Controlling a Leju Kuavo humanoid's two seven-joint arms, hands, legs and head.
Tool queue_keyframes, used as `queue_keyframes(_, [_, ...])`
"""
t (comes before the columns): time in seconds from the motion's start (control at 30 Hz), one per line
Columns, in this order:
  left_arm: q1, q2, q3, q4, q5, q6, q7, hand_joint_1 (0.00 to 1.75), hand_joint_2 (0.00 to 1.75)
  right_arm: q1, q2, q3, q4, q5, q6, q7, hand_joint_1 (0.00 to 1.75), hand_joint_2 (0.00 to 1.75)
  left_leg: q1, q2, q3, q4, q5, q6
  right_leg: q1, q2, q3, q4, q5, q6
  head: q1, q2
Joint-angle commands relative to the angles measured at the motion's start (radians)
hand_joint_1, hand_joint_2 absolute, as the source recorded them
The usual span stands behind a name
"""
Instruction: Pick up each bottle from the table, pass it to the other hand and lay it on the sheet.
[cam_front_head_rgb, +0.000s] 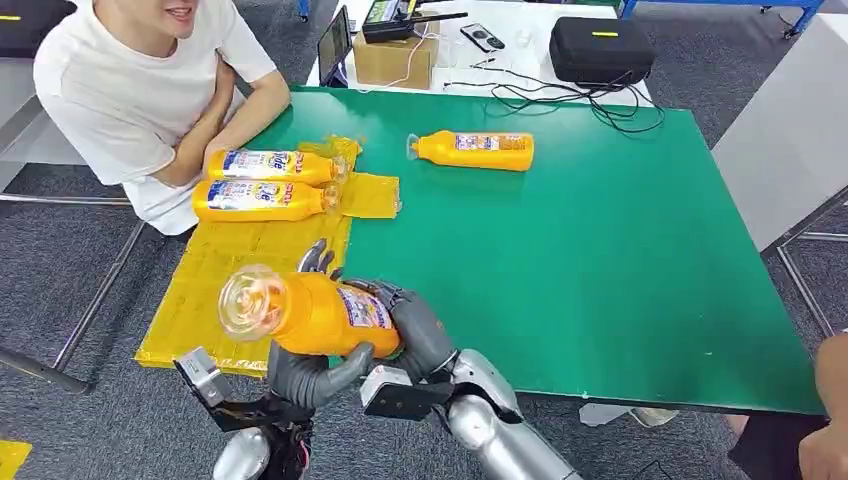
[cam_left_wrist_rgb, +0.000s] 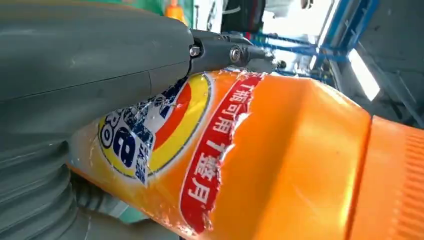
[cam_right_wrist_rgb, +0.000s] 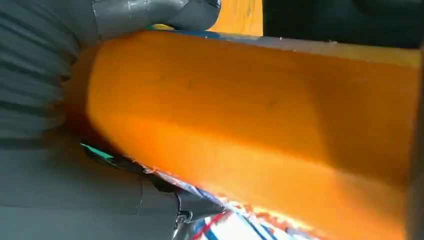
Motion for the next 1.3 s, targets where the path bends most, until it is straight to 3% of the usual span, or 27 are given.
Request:
queue_keyframes(0.03, [-0.011,0.021,0.019,0.057,0.018,-0.003,0.004,1.75,1.75,-0.045,0.083,0.137,0.268,-0.001,-0.001,-0.013,0.00,0.00,0.000,0.002,0.003,-0.001,-0.001,-0.001,0.000,0.001,0.003,-0.001,-0.001,-0.002,0.000,0.000])
queue_keyframes(0.3, [0.019,0.040,0.063,0.035,0.091,-0.074,0.008,1.75,1.75,0.007,0.068,0.128,0.222,-0.008,-0.112,-0.071,0.00,0.00,0.001,0.000,0.004,-0.001,-0.002,-0.001,0.001,0.000,0.003,-0.001,-0.002,-0.002,0.000,0.000])
queue_keyframes(0.47, [0.006,0.051,0.114,0.042,-0.171,0.106,-0.035,1.75,1.75,0.119,0.001,0.017,0.088,-0.040,-0.237,-0.105,0.00,0.00,0.001,-0.002,0.002,-0.002,-0.001,-0.001,0.001,-0.003,0.002,-0.002,-0.001,-0.002,0.000,0.000])
queue_keyframes(0.57, [0.001,0.059,0.151,0.040,-0.308,0.194,-0.046,1.75,1.75,0.190,-0.023,-0.057,-0.005,-0.041,-0.275,-0.117,0.00,0.00,0.001,-0.003,0.010,-0.002,-0.004,-0.002,0.002,-0.004,0.010,-0.002,-0.005,-0.004,0.000,0.000])
queue_keyframes(0.77, [-0.028,0.061,0.234,0.064,-0.570,0.398,-0.038,1.75,1.75,0.342,-0.040,-0.208,-0.230,-0.034,-0.341,-0.134,0.00,0.00,0.000,-0.003,0.001,-0.001,-0.001,-0.001,0.000,-0.004,0.001,-0.001,-0.002,-0.002,0.000,0.000])
queue_keyframes(1.03, [-0.100,0.082,0.209,0.199,-0.787,0.536,-0.022,1.75,1.75,0.398,-0.009,-0.271,-0.321,-0.101,-0.448,-0.176,0.00,0.00,0.000,-0.002,0.000,-0.001,0.000,-0.001,0.000,-0.003,0.000,-0.001,-0.002,-0.002,0.000,0.000])
queue_keyframes(1.17, [-0.187,0.114,0.165,0.326,-0.900,0.561,0.034,1.75,1.75,0.378,-0.011,-0.254,-0.286,-0.160,-0.402,-0.176,0.00,0.00,0.000,-0.003,0.002,-0.001,0.000,-0.001,0.000,-0.004,0.001,-0.001,-0.002,-0.002,0.000,0.000])
queue_keyframes(1.3, [-0.205,0.114,0.169,0.353,-0.900,0.564,0.033,1.75,1.75,0.373,-0.008,-0.250,-0.277,-0.158,-0.402,-0.176,0.00,0.00,0.000,-0.001,0.001,-0.002,0.000,-0.001,0.000,-0.002,0.000,-0.001,-0.001,-0.002,0.000,0.000])
